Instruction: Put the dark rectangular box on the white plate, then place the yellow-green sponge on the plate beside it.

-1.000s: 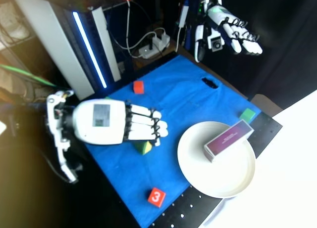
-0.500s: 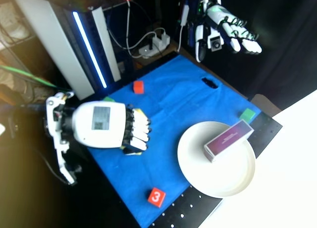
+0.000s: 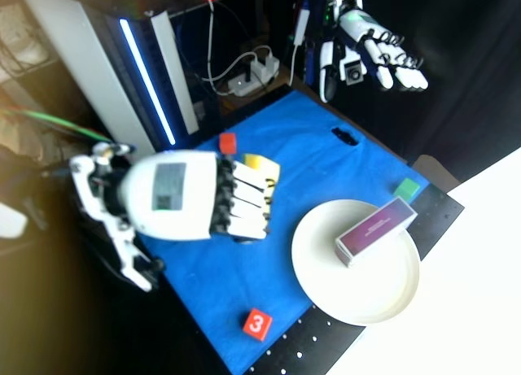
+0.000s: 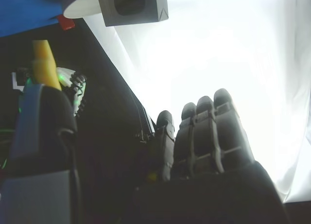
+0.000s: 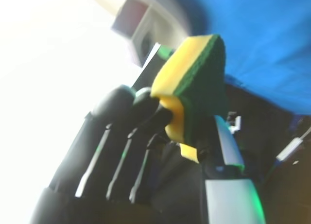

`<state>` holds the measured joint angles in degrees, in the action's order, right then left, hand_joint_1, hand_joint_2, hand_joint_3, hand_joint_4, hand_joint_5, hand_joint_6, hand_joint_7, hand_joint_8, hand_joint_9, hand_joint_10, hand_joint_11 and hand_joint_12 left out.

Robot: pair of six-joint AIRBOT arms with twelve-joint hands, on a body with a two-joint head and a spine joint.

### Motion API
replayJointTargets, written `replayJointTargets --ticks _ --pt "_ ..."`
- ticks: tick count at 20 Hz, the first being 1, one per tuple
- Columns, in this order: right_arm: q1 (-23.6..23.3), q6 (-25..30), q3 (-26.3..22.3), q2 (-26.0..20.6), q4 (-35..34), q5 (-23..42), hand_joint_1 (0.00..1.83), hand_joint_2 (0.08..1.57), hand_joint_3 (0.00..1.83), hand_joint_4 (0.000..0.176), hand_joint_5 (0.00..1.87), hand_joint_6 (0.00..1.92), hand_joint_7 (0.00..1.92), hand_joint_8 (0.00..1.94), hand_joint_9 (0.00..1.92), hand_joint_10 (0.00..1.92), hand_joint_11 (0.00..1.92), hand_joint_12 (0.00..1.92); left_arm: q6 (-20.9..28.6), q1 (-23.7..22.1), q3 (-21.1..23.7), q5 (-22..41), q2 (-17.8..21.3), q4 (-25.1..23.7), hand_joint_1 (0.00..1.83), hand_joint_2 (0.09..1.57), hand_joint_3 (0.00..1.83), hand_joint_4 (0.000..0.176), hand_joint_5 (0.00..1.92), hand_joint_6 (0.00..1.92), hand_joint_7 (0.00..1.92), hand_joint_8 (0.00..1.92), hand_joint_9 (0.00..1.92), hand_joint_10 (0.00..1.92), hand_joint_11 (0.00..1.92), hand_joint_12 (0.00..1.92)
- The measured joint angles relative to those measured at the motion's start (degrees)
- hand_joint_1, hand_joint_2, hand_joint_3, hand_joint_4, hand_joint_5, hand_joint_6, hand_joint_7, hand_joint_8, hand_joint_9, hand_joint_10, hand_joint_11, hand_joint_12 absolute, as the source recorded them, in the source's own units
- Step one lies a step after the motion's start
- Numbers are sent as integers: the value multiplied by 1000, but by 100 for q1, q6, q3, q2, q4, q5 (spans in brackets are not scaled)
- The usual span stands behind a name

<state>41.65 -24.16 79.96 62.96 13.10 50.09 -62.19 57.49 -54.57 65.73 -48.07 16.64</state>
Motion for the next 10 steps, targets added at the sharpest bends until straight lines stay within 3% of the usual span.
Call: replayJointTargets --ticks 2,4,6,7,8,9,10 --pt "0 -7 389 398 -256 -50 1253 1083 1 0 935 990 1155 820 1068 932 900 1401 22 0 0 11 0 -31 913 948 3 124 113 0 45 2 0 0 0 0" --pt "0 -7 566 619 -376 -94 1246 1091 0 0 942 966 1108 924 1025 1103 896 1544 24 0 0 7 -4 -31 918 939 0 112 99 0 30 0 0 0 0 0" --pt "-42 -2 682 734 -426 -164 1240 1098 0 0 942 970 1076 977 963 1185 837 1613 26 0 0 13 -37 -4 936 938 0 105 92 0 17 0 0 0 0 0" --pt "-308 -7 929 914 -431 -402 1249 1092 0 0 986 875 1066 1035 912 1280 683 1629 26 0 0 -42 -42 -11 899 940 1 112 105 5 30 6 0 0 0 0" --pt "-503 -7 1095 1029 -520 -492 1253 1077 0 0 1021 833 1092 976 879 1257 654 1624 33 0 0 -35 -42 -31 807 942 2 78 111 5 52 11 4 1 0 0" --pt "-671 -9 1246 1126 -544 -544 1249 1082 1 0 987 901 1100 948 901 1223 695 1628 42 0 0 -42 -44 -50 789 943 2 62 113 6 59 13 8 3 0 0" --pt "-765 -9 1327 1180 -542 -592 1249 1080 0 0 974 935 1123 896 935 1152 666 1625 46 0 -2 -42 -66 -50 770 942 2 64 111 4 53 8 1 0 0 0"
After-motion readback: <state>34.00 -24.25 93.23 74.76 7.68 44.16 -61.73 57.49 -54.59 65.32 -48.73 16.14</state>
